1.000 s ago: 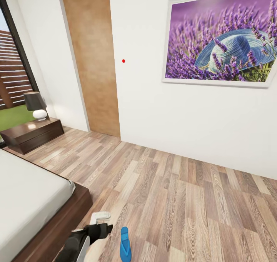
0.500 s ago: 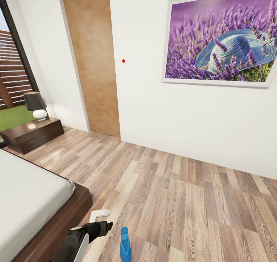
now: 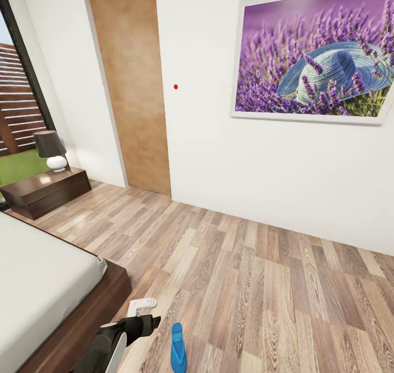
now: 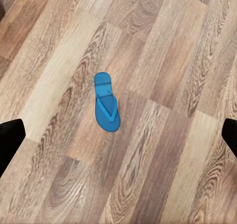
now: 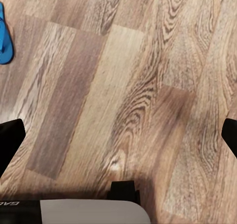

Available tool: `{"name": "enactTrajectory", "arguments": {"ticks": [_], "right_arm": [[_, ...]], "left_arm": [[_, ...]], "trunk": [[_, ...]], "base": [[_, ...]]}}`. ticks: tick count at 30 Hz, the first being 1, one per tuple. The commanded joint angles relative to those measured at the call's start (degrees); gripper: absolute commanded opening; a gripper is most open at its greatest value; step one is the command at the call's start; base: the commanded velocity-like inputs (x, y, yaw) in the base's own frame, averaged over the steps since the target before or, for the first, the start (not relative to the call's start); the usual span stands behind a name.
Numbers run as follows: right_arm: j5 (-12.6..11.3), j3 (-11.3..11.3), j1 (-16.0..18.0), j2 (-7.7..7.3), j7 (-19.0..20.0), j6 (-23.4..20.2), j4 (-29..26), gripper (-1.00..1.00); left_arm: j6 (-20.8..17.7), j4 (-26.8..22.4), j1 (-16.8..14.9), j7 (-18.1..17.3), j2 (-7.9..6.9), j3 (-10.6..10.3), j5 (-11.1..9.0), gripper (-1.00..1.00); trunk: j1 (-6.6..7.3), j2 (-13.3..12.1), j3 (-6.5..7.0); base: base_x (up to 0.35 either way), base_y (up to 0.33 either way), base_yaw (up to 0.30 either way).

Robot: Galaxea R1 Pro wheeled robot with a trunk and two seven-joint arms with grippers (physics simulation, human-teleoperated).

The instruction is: In the bedroom, move the book from the bed onto either nightstand, and place the two sandals side by side next to the bed.

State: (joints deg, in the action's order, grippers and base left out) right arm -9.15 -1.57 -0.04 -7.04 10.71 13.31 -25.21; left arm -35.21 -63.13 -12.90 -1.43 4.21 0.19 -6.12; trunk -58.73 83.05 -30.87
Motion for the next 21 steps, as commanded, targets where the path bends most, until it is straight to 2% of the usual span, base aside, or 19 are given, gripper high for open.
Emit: {"name": "enactTrajectory", "arguments": {"ticks": [1, 7, 14, 21], "right_arm": [[-0.60, -0.15, 0.00, 0.01, 0.54, 0.04, -0.02, 1.00], [-0.60, -0.15, 0.00, 0.01, 0.54, 0.04, -0.02, 1.00], [-0.60, -0.15, 0.00, 0.08, 0.54, 0.04, 0.00, 1.00], [-0.60, -0.12, -0.01, 0.08, 0.53, 0.04, -0.01, 1.00]], "left_arm": [[-0.30, -0.06, -0.02, 0.11, 0.01, 0.01, -0.50, 1.00], [-0.26, -0.06, -0.02, 0.14, 0.01, -0.01, -0.39, 1.00], [-0.22, -0.06, -0.02, 0.19, -0.04, 0.03, -0.31, 1.00], [-0.17, -0.06, -0.02, 0.20, -0.03, 0.02, -0.30, 1.00]], "trunk": [[0.00, 0.03, -0.05], [0.00, 0.03, -0.05], [0.00, 0.03, -0.05], [0.00, 0.03, -0.05]], "base": [[0.000, 0.000, 0.000], [0.001, -0.005, 0.000], [0.031, -0.157, 0.000], [0.004, -0.025, 0.000]]}}
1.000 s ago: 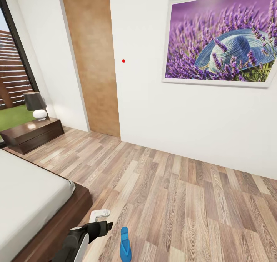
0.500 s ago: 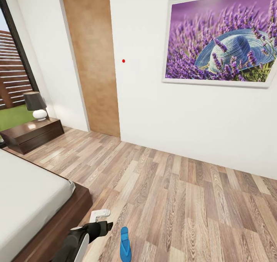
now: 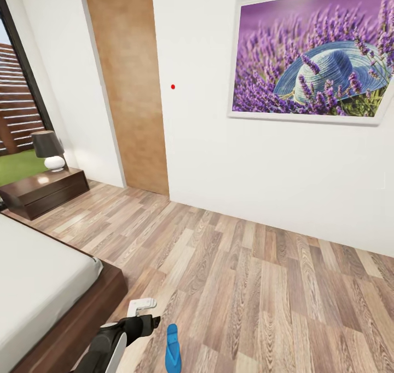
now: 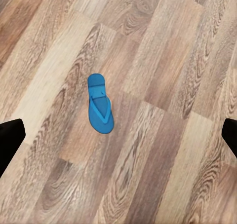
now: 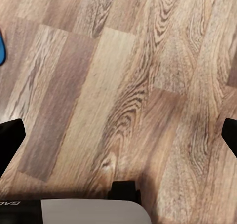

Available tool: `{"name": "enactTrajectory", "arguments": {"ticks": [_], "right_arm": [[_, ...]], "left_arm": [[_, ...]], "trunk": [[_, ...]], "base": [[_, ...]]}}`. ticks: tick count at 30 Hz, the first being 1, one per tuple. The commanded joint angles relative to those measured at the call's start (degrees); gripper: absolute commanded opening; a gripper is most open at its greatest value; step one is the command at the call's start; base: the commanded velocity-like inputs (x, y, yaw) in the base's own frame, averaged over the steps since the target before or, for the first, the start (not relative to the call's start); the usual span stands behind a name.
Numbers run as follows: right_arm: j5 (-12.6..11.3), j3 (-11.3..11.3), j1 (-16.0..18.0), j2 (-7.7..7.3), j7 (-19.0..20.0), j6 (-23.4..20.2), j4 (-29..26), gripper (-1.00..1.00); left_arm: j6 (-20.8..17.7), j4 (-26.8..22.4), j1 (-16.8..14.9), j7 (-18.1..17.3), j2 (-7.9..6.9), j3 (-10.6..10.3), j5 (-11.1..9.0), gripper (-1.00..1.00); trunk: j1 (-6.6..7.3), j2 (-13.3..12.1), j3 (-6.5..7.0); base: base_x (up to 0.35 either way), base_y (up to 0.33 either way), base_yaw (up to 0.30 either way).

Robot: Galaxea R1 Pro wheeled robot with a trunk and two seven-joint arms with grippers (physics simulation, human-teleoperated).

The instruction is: In the bedroom, move the book from the bed onto either nightstand, and place the two sandals side by side next to the bed.

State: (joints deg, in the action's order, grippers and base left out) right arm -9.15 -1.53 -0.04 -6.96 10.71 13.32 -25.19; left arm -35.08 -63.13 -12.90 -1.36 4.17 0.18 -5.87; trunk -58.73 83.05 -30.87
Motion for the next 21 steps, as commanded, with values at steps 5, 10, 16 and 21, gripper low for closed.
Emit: {"name": "enactTrajectory", "arguments": {"ticks": [5, 10, 16, 21], "right_arm": [[-0.60, -0.16, 0.00, 0.02, 0.53, 0.04, -0.03, 1.00], [-0.59, -0.15, 0.00, 0.01, 0.50, 0.04, -0.01, 1.00], [-0.59, -0.14, -0.01, 0.01, 0.50, 0.04, -0.03, 1.00], [-0.58, -0.14, -0.01, 0.02, 0.50, 0.04, -0.03, 1.00]], "left_arm": [[-0.33, -0.06, -0.02, 0.13, 0.04, 0.01, -0.54, 1.00], [-0.34, -0.06, -0.02, 0.13, 0.05, 0.00, -0.54, 1.00], [-0.34, -0.06, -0.02, 0.11, 0.05, -0.01, -0.56, 1.00], [-0.33, -0.06, -0.02, 0.07, 0.05, -0.01, -0.61, 1.00]], "trunk": [[0.00, 0.03, -0.05], [0.00, 0.03, -0.05], [0.00, 0.03, -0.05], [0.00, 0.03, -0.05]], "base": [[0.001, -0.077, 0.001], [0.000, -0.216, 0.033], [0.000, -0.082, 0.061], [0.000, -0.015, 0.140]]}}
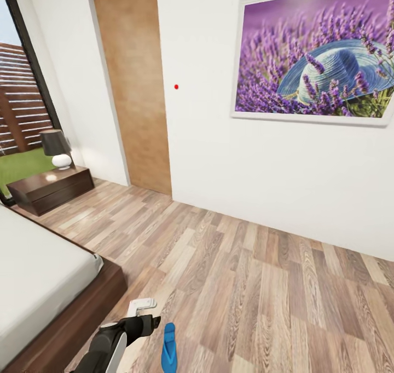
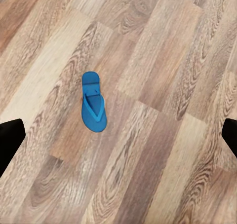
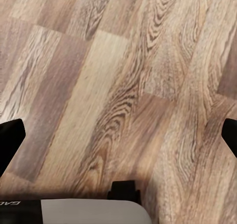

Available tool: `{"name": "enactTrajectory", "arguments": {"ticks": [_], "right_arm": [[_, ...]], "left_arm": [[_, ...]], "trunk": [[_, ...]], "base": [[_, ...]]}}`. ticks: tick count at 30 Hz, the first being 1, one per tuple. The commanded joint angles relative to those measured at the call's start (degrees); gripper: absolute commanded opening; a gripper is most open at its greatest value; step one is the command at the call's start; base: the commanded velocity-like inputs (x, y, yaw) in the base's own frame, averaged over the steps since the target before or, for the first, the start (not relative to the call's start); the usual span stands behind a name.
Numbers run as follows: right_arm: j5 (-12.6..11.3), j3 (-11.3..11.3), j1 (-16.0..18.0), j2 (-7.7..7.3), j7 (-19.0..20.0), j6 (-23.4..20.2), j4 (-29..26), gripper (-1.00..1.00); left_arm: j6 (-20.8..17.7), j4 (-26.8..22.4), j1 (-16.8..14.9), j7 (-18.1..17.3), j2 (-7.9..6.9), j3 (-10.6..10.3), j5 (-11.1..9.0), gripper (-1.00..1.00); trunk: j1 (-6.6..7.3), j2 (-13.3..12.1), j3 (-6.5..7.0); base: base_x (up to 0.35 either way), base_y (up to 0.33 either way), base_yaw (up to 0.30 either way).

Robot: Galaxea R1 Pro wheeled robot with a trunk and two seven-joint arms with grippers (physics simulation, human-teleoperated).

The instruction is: In the bedroom, move the book from the bed onto either nightstand, and place the two sandals side by side next to the bed.

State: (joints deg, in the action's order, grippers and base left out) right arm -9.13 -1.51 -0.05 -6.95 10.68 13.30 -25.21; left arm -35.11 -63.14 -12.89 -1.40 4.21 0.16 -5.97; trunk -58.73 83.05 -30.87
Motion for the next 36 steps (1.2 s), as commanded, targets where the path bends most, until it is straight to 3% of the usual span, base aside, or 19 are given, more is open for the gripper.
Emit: {"name": "enactTrajectory", "arguments": {"ticks": [1, 11, 28, 36], "right_arm": [[-0.59, -0.16, 0.01, 0.00, 0.52, 0.06, -0.01, 1.00], [-0.58, -0.16, 0.03, 0.00, 0.57, 0.06, 0.02, 1.00], [-0.56, -0.16, 0.01, 0.00, 0.57, 0.06, -0.01, 1.00], [-0.60, -0.16, -0.01, 0.00, 0.57, 0.06, 0.00, 1.00]], "left_arm": [[-0.30, -0.05, -0.03, 0.11, 0.01, 0.02, -0.52, 1.00], [-0.28, -0.05, -0.03, 0.10, 0.01, 0.02, -0.53, 1.00], [-0.23, 0.04, -0.03, 0.17, 0.03, 0.02, -0.45, 1.00], [-0.23, 0.17, -0.03, 0.04, -0.04, 0.02, -0.38, 1.00]], "trunk": [[0.00, 0.03, -0.05], [0.00, 0.03, -0.05], [0.00, 0.03, -0.05], [0.00, 0.03, -0.05]], "base": [[0.000, -0.005, 0.223], [0.000, -0.001, 0.217], [0.000, -0.192, 0.010], [0.000, -0.036, 0.000]]}}
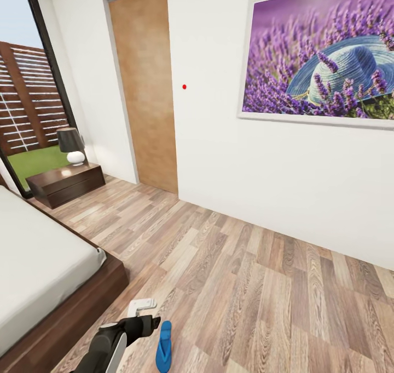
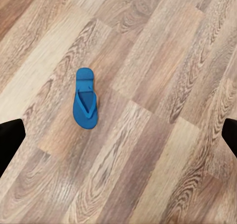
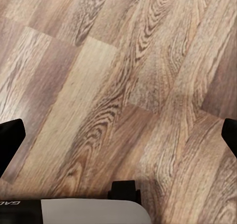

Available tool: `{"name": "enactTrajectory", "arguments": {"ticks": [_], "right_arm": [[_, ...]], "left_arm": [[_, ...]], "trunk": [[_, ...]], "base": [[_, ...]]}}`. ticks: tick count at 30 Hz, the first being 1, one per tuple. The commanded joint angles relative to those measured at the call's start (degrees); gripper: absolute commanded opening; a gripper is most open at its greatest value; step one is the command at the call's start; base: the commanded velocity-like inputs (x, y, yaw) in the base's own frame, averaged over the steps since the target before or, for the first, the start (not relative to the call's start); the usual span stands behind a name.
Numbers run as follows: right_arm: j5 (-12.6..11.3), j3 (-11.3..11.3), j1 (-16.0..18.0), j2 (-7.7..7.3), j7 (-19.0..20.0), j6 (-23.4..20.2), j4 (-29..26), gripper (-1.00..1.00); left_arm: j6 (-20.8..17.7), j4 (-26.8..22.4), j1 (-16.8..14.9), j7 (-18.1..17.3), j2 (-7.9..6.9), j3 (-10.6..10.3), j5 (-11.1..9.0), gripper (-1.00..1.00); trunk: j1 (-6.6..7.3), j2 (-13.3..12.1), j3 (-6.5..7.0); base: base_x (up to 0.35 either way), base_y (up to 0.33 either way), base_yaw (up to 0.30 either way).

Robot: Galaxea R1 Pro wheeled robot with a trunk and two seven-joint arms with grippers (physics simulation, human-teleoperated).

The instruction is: In the bedroom, move the book from the bed onto either nightstand, and place the two sandals side by side next to the bed.

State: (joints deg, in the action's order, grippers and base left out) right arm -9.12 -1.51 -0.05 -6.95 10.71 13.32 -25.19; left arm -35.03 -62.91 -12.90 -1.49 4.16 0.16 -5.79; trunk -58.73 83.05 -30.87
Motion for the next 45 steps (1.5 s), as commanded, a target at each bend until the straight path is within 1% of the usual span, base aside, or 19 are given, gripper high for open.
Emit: {"name": "enactTrajectory", "arguments": {"ticks": [1, 5, 8, 10, 11, 13, 14, 16, 22, 33, 35, 36, 37, 39, 40, 41, 42, 44, 45], "right_arm": [[-0.59, -0.16, -0.01, 0.00, 0.53, 0.04, -0.01, 1.00], [-0.58, -0.16, 0.00, 0.00, 0.53, 0.04, 0.01, 1.00], [-0.58, -0.16, -0.01, -0.02, 0.54, 0.04, -0.02, 1.00], [-0.57, -0.16, -0.02, -0.01, 0.54, 0.04, -0.01, 1.00], [-0.57, -0.16, -0.03, -0.01, 0.54, 0.04, 0.00, 1.00], [-0.56, -0.16, -0.01, 0.00, 0.52, 0.04, 0.02, 1.00], [-0.59, -0.16, -0.02, 0.00, 0.52, 0.04, 0.03, 1.00], [-0.58, -0.16, -0.02, -0.01, 0.53, 0.04, 0.01, 1.00], [-0.58, -0.19, 0.01, -0.04, 0.53, 0.04, -0.03, 1.00], [-0.60, -0.24, 0.01, -0.19, 0.54, 0.21, -0.35, 1.00], [-0.60, -0.50, 0.02, -0.40, 0.52, 2.27, -2.52, 1.00], [-0.52, -0.70, 0.01, -0.51, 0.37, 3.34, -7.99, 1.00], [-0.45, -1.00, 0.01, -0.54, 0.00, 3.59, -11.60, 1.00], [-0.42, -1.41, 0.02, -0.60, -0.82, 3.74, -15.13, 1.00], [-0.40, -1.83, 0.02, -0.64, -2.15, 3.90, -17.93, 1.00], [-0.39, -2.01, 0.02, -0.65, -3.00, 4.01, -18.99, 1.00], [-0.32, -2.39, 0.05, -0.69, -6.34, 4.40, -21.79, 1.00], [-0.26, -2.59, 0.09, -0.69, -9.32, 5.06, -24.79, 1.00], [-0.25, -2.63, 0.10, -0.69, -9.97, 5.29, -25.64, 1.00]], "left_arm": [[-0.31, -0.03, -0.02, 0.14, 0.00, 0.02, -0.56, 1.00], [-0.31, 0.13, -0.02, 0.27, -0.02, 0.02, -0.50, 1.00], [-0.31, 0.68, -0.02, 0.56, -0.11, 0.05, 0.33, 1.00], [-0.31, 0.98, -0.02, 0.85, -0.35, 0.07, 1.30, 1.00], [-0.31, 1.19, -0.04, 1.16, -0.70, 0.10, 2.53, 1.00], [-0.31, 1.33, -0.08, 1.38, -1.05, 0.13, 3.79, 1.00], [-0.31, 1.41, -0.21, 1.51, -1.28, 0.16, 4.78, 1.00], [-0.35, 1.49, -0.41, 1.63, -1.49, 0.17, 5.70, 1.00], [-0.33, 1.58, -0.59, 1.65, -1.72, 0.19, 6.52, 1.00], [-0.25, 1.65, -0.64, 1.59, -1.71, 0.15, 6.75, 1.00], [-0.23, 1.65, -0.64, 1.58, -1.64, 0.12, 6.75, 1.00], [-0.22, 1.65, -0.64, 1.58, -1.57, 0.07, 6.76, 1.00], [-0.22, 1.65, -0.64, 1.58, -1.54, 0.05, 6.72, 1.00], [-0.22, 1.65, -0.64, 1.58, -1.50, 0.01, 6.70, 1.00], [-0.22, 1.67, -0.64, 1.58, -1.45, -0.02, 6.69, 1.00], [-0.22, 1.68, -0.64, 1.58, -1.43, -0.03, 6.69, 1.00], [-0.22, 1.67, -0.64, 1.54, -1.34, -0.05, 6.68, 1.00], [-0.22, 1.66, -0.64, 1.52, -1.26, -0.06, 6.66, 1.00], [-0.22, 1.66, -0.64, 1.51, -1.24, -0.06, 6.66, 1.00]], "trunk": [[0.00, 0.03, -0.05], [0.00, 0.03, -0.05], [0.00, 0.03, -0.05], [0.00, 0.03, -0.05], [0.00, 0.03, -0.05], [0.00, 0.03, -0.05], [0.00, 0.03, -0.05], [0.00, 0.03, -0.05], [0.00, 0.03, -0.05], [0.00, 0.03, -0.05], [0.00, 0.03, -0.05], [0.00, 0.03, -0.05], [0.00, 0.03, -0.05], [0.00, 0.03, -0.05], [0.00, 0.03, -0.05], [0.00, 0.03, -0.05], [0.00, 0.03, -0.05], [0.00, 0.03, -0.05], [0.00, 0.03, -0.05]], "base": [[0.000, -0.009, 0.000], [0.000, -0.005, 0.000], [0.000, -0.002, 0.000], [0.000, 0.000, 0.000], [0.000, 0.000, 0.000], [0.000, 0.000, 0.000], [0.000, 0.000, 0.000], [0.000, 0.000, 0.000], [0.000, 0.000, 0.000], [0.000, 0.000, 0.000], [0.000, 0.000, 0.000], [0.000, 0.000, 0.000], [0.000, 0.000, 0.000], [0.000, 0.000, 0.000], [0.000, 0.000, 0.000], [0.000, 0.000, 0.000], [0.000, 0.000, 0.000], [0.000, 0.000, 0.000], [0.000, 0.000, 0.000]]}}
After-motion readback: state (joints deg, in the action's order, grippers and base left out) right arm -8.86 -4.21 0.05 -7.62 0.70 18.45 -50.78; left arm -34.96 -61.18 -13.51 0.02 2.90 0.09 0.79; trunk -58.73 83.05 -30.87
